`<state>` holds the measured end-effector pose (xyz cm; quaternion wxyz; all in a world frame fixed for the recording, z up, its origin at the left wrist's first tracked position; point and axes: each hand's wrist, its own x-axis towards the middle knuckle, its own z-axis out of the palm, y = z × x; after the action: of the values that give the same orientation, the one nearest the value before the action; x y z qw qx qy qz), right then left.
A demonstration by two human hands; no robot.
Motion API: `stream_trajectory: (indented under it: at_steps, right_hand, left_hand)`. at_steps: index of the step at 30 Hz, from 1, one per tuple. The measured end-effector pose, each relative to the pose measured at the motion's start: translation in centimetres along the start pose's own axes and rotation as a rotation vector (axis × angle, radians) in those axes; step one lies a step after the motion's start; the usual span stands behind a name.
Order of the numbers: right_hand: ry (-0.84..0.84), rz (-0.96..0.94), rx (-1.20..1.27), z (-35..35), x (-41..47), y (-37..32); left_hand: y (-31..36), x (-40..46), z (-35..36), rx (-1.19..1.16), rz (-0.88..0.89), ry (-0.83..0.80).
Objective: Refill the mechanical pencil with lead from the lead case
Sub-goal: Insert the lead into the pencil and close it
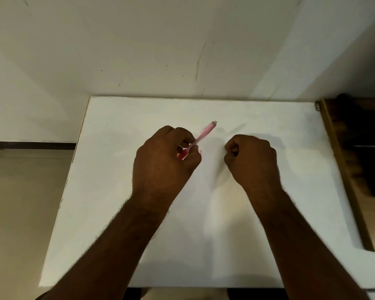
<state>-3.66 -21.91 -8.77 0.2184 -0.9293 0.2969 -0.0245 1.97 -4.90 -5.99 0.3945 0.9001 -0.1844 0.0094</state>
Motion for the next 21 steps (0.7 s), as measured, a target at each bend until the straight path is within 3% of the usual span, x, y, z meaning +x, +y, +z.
stream_trajectory:
  at_steps: [6, 10, 12, 15, 21]
  right_hand:
    - [-0.010, 0.047, 0.146, 0.0, 0.4, 0.0]
    - [-0.054, 0.153, 1.034, -1.6, 0.7, -0.8]
    - [-0.126, 0.161, 1.334, -2.3, 0.7, -1.1]
    - [-0.168, 0.155, 1.427, -2.7, 0.6, -1.5]
    - [-0.162, 0.077, 1.309, -2.6, 0.5, -1.6]
  left_hand:
    - [-0.1, 0.2, 0.1, -0.002, -0.026, 0.005]
    - [-0.2, 0.2, 0.3, 0.007, -0.027, 0.000]
    - [-0.3, 0.2, 0.4, 0.019, -0.027, -0.012]
    - [-0.3, 0.2, 0.5, 0.041, -0.019, -0.030]
    - [-0.3, 0.1, 0.4, 0.065, -0.009, -0.043]
